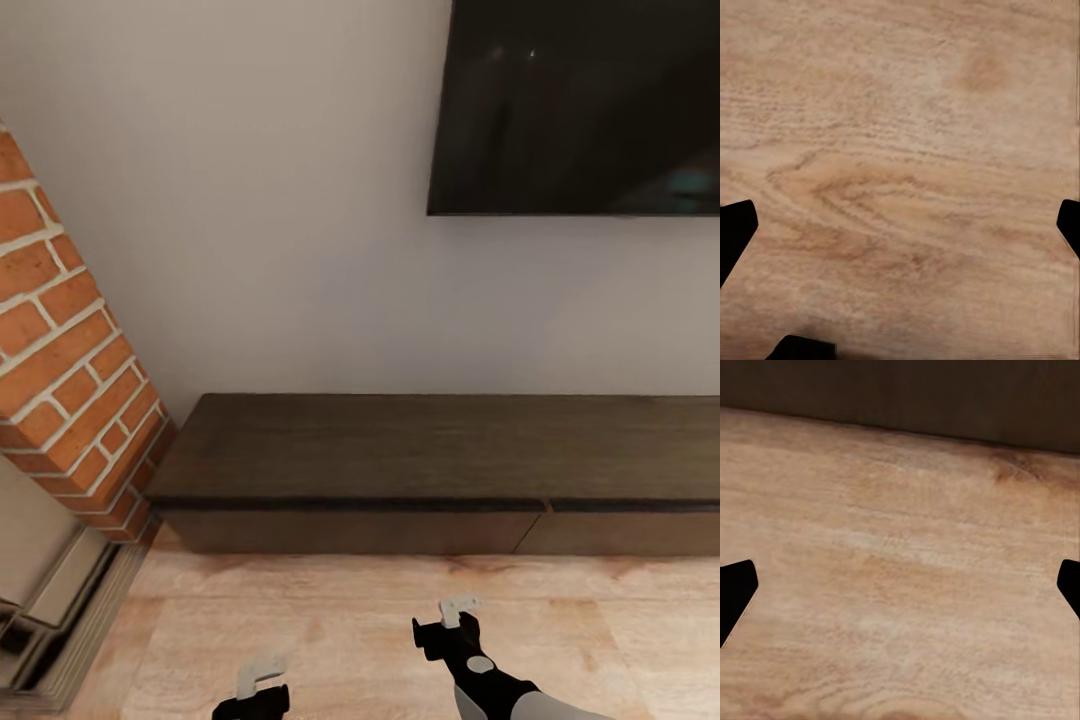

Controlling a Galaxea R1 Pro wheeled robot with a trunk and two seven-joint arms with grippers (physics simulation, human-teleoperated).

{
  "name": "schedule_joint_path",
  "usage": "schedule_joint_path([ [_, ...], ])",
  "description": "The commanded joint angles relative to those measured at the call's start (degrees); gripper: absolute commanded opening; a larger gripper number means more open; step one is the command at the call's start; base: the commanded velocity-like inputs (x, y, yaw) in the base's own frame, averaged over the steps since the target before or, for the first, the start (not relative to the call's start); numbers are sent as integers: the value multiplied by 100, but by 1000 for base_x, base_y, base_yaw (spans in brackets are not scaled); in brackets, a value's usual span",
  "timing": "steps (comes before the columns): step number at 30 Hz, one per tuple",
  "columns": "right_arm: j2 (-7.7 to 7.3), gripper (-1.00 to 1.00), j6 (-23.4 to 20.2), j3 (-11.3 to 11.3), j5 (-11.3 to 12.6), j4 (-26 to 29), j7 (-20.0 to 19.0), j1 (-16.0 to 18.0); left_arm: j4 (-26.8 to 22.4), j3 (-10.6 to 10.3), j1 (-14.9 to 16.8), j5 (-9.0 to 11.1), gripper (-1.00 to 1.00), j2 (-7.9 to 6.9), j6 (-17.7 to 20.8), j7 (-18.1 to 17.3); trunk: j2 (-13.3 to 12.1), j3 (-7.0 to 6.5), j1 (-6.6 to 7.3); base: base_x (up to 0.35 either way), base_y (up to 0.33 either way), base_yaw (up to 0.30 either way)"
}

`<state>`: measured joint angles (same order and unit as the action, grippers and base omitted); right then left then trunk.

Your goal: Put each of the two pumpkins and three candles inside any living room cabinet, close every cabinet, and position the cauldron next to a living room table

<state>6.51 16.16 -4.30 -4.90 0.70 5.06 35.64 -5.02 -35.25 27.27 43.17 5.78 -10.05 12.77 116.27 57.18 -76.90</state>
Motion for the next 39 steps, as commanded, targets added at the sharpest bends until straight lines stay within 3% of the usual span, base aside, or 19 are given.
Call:
schedule_joint_path([
  [1,0,100,0,-1,-1,0,-2,-2,23,0,-1,30,100,-2,-19,-99,0,0,0,0,0,282],
  [6,0,100,1,-1,-2,0,-3,-20,59,1,-2,73,100,0,-47,-256,0,0,0,0,0,283],
  [28,0,100,1,-1,-2,0,-1,-22,63,1,-3,78,100,1,-50,-275,0,0,0,0,0,282],
  [33,-59,100,32,-7,4,-31,9,-4,30,7,-43,86,100,-13,-50,-281,0,0,0,0,0,47],
  [39,-25,100,49,-2,17,-24,-2,-42,20,9,-97,86,100,-15,-50,-286,0,-6,0,0,0,-97],
])
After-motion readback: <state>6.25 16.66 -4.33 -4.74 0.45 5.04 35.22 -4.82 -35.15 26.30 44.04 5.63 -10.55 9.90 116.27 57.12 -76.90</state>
